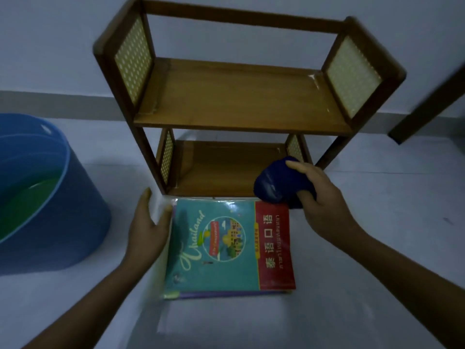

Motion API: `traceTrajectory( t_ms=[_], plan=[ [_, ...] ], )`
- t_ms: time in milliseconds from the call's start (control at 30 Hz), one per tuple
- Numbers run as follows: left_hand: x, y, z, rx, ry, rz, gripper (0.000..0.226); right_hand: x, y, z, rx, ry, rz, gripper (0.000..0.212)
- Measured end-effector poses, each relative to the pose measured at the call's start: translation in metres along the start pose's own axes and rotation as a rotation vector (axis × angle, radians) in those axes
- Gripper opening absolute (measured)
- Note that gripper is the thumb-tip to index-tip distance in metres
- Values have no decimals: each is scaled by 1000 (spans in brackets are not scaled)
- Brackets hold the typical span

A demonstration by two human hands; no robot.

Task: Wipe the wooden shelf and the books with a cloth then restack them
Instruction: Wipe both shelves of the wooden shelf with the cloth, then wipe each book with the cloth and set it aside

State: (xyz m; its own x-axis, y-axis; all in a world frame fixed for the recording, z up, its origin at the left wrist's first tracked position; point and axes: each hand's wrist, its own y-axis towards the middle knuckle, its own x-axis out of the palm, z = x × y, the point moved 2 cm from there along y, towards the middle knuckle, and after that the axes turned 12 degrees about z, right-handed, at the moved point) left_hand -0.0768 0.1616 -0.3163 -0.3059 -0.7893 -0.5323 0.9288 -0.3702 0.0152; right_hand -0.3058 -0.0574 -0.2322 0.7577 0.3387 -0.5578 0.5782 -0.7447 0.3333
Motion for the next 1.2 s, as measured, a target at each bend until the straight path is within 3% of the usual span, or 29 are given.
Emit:
traceTrajectory(
  t_ms=[100,267,400,500,600,700,867,933,1000,1100,1200],
  plan=[
    [-8,-29,14,147,2,-135,38,-3,-31,-18,146,148,-38,49],
    [-9,-46,2,340,101,-365,40,24,-54,-15,276,138,-94,50],
    [-1,-47,-18,323,362,-458,104,10,-9,-14,509,338,29,47],
    [5,-47,-25,318,417,-484,113,-12,23,-27,470,409,85,46],
    [9,-46,-30,335,427,-476,106,-21,27,-42,409,456,32,45],
    [10,-45,-40,371,438,-463,93,-9,2,-46,348,328,-96,47],
    [11,-46,-49,438,470,-447,79,52,-65,-16,486,145,-354,42],
    [12,-42,-49,460,460,-437,75,66,-80,1,370,-189,-498,45],
    [13,-34,-52,471,449,-425,73,76,-81,7,171,-452,-503,65],
    [16,-25,-59,484,433,-438,72,101,-87,0,41,-524,-490,78],
    [20,-25,-62,488,388,-435,71,130,-107,-10,-179,-679,-460,67]
  ],
)
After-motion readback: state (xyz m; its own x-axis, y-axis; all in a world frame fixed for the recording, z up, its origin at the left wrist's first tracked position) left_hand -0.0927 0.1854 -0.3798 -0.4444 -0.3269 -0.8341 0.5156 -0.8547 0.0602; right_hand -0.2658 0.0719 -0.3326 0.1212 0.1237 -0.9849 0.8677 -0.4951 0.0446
